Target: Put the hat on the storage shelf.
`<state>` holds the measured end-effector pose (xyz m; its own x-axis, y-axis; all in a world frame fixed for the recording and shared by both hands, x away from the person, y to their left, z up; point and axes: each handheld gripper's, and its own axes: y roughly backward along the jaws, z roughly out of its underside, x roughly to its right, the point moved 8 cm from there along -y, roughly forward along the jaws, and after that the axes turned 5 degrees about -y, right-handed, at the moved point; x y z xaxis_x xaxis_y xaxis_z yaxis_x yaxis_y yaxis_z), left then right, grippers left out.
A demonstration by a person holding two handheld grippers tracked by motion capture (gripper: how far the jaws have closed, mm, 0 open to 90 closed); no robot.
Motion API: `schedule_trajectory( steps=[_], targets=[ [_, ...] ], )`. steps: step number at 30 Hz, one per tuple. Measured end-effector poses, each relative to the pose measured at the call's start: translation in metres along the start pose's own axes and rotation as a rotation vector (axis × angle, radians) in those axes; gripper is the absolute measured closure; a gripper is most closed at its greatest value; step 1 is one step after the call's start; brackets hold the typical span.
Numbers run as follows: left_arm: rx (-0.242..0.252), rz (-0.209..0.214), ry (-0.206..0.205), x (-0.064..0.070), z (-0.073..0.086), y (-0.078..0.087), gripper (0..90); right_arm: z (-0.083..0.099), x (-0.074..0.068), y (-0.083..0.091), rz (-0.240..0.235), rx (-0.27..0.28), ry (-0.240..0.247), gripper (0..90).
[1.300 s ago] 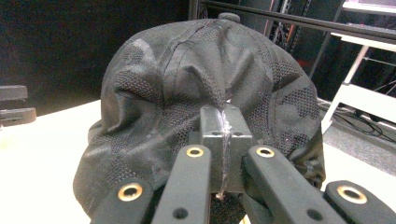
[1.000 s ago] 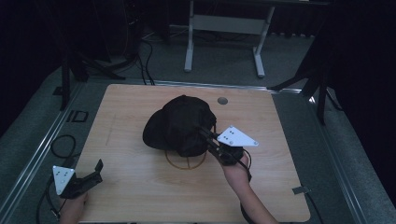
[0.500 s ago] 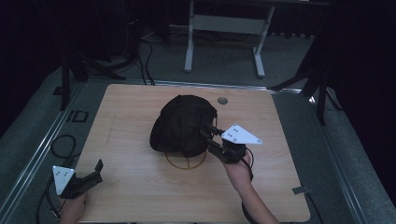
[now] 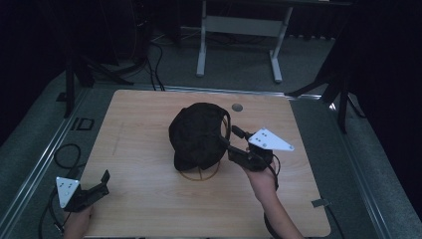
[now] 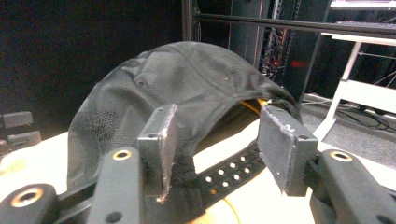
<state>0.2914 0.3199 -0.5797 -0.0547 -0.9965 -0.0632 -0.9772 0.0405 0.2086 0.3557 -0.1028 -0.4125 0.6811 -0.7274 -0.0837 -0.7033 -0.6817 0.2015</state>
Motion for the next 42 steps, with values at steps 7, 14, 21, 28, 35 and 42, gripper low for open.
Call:
schedule_trajectory(
  steps=[7, 14, 21, 28, 35, 42],
  targets=[
    [0.001, -0.001, 0.000, 0.000, 0.000, 0.000, 1.8, -0.004, 0.019, 0.014, 0.015, 0.013, -0.022, 30.7],
    [0.002, -0.001, 0.000, 0.000, 0.000, 0.000, 1.7, 0.005, 0.047, 0.028, 0.056, -0.007, -0.042, 19.1],
    [-0.001, -0.001, -0.002, 0.000, 0.000, 0.000, 1.8, 0.023, 0.068, 0.038, 0.103, -0.033, -0.058, 15.6],
    [0.000, -0.001, 0.000, 0.000, 0.000, 0.000, 1.8, 0.046, 0.088, 0.049, 0.159, -0.067, -0.052, 14.0],
    [-0.001, -0.002, 0.004, 0.000, 0.000, 0.000, 1.8, 0.072, 0.107, 0.060, 0.200, -0.099, -0.070, 13.9],
    [-0.002, -0.002, 0.005, 0.000, 0.000, 0.000, 1.8, 0.097, 0.126, 0.075, 0.251, -0.125, -0.067, 13.6]
  ],
)
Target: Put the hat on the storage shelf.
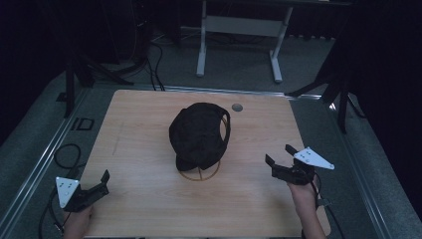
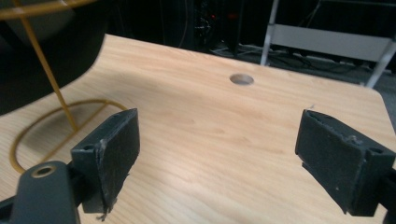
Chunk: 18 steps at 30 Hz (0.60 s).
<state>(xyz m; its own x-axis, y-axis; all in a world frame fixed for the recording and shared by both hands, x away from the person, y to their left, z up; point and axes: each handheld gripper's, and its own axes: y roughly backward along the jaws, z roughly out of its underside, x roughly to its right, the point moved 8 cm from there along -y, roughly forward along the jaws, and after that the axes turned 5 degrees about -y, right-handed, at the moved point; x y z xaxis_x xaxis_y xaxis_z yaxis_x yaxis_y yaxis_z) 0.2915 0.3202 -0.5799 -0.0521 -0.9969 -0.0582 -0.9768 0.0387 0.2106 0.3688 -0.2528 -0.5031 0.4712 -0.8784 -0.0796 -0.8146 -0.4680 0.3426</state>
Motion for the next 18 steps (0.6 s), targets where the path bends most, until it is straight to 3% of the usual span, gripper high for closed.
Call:
schedule_trajectory(
  steps=[6, 18],
  targets=[
    [-0.002, 0.000, -0.005, 0.000, 0.000, 0.000, 1.8, 0.024, 0.016, 0.003, 0.030, -0.045, -0.004, 13.6],
    [-0.002, -0.001, -0.006, 0.000, 0.000, 0.000, 1.8, 0.060, 0.048, 0.014, 0.103, -0.080, -0.042, 13.6]
  ],
)
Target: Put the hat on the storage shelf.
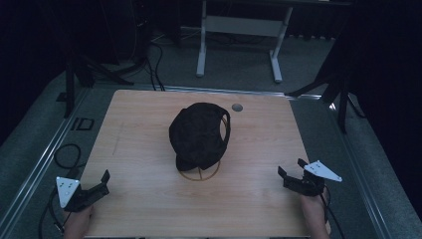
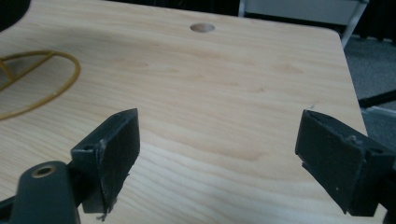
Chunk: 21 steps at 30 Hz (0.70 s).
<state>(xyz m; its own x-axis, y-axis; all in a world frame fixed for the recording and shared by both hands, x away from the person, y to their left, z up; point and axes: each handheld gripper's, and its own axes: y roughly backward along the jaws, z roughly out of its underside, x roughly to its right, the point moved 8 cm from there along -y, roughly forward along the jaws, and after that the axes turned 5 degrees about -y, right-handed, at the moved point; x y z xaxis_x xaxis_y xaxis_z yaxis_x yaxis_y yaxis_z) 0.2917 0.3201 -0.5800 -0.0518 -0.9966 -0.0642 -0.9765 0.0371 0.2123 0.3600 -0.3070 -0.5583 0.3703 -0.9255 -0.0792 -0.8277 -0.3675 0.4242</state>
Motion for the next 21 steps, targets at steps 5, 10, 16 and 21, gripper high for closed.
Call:
schedule_trajectory(
  steps=[5, 10, 16, 21],
  targets=[
    [-0.001, 0.001, 0.001, 0.000, 0.000, 0.000, 1.8, 0.010, 0.012, 0.002, 0.029, -0.017, -0.028, 13.7],
    [0.003, 0.002, 0.010, 0.000, 0.000, 0.000, 1.8, 0.020, 0.026, 0.008, 0.093, -0.021, -0.051, 13.7],
    [0.001, 0.005, 0.000, 0.000, 0.000, 0.000, 1.8, 0.027, 0.039, 0.016, 0.128, -0.016, -0.080, 13.7],
    [0.000, 0.006, 0.000, 0.000, 0.000, 0.000, 1.8, 0.029, 0.046, 0.018, 0.142, -0.005, -0.098, 13.7]
  ],
)
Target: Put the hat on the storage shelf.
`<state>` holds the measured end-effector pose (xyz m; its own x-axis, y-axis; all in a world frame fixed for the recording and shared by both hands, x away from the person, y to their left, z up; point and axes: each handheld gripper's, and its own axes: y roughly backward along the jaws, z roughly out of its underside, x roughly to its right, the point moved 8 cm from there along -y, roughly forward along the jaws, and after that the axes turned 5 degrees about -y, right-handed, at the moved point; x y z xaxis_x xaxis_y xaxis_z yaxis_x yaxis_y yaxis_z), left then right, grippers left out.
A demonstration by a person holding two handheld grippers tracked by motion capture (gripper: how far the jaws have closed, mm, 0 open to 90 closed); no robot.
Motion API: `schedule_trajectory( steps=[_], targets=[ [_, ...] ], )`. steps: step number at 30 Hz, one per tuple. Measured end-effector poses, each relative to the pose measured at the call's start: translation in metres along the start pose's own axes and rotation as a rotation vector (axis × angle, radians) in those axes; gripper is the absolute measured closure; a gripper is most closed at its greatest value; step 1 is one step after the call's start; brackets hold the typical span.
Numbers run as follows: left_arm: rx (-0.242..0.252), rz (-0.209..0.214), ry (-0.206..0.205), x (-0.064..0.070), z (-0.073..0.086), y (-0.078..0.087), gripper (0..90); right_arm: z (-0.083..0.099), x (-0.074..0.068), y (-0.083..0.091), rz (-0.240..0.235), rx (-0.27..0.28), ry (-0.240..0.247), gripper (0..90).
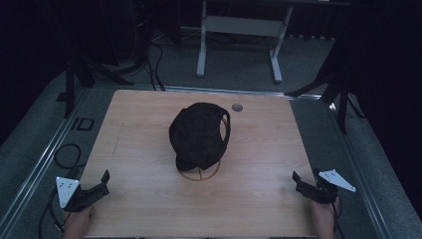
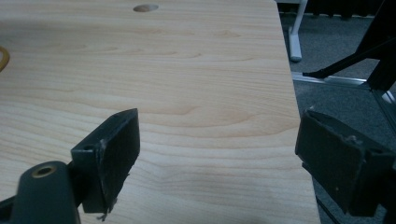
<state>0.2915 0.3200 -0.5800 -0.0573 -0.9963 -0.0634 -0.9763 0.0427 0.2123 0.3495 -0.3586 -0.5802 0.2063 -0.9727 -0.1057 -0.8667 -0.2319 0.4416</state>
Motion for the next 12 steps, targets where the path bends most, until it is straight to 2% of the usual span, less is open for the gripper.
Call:
schedule_trajectory(
  steps=[12],
  targets=[
    [-0.003, 0.002, 0.003, 0.0000, 0.0001, -0.0001, 1.8, 0.0031, 0.0048, -0.0016, 0.010, -0.011, -0.008, 13.9]
  ],
)
